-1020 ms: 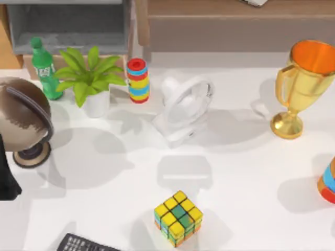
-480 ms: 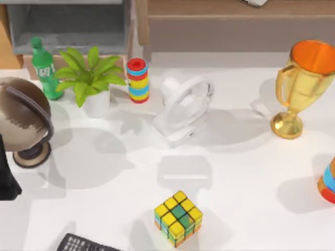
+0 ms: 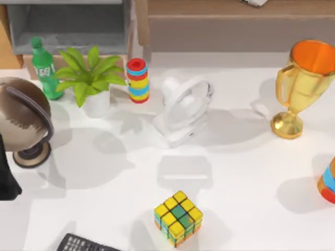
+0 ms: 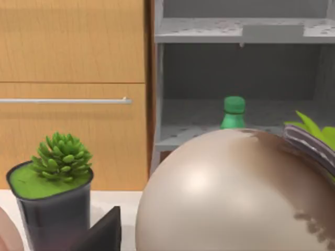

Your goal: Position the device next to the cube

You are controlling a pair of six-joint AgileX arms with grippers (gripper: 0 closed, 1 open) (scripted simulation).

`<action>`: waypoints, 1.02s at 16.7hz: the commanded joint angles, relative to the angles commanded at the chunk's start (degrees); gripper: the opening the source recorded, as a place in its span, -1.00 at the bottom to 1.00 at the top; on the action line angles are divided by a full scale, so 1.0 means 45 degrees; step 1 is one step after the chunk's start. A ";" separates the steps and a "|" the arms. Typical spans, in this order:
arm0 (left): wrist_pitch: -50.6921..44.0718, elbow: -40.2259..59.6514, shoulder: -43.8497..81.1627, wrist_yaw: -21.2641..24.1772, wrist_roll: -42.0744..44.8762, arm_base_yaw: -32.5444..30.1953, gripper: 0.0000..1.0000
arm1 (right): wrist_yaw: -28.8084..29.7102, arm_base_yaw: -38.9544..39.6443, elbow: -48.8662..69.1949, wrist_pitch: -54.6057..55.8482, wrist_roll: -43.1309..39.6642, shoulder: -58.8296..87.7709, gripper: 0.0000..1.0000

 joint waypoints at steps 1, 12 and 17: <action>0.0000 0.0000 0.0000 0.0000 0.0000 0.0000 1.00 | 0.0000 0.0000 0.0000 0.0000 0.0000 0.0000 -0.36; 0.0000 0.0000 0.0000 0.0000 0.0000 0.0000 1.00 | 0.0000 0.0000 0.0000 0.0000 0.0000 0.0000 -1.00; 0.0000 0.0000 0.0000 0.0000 0.0000 0.0000 1.00 | -0.0077 0.0013 0.0523 -0.1142 0.0165 -0.0709 -1.00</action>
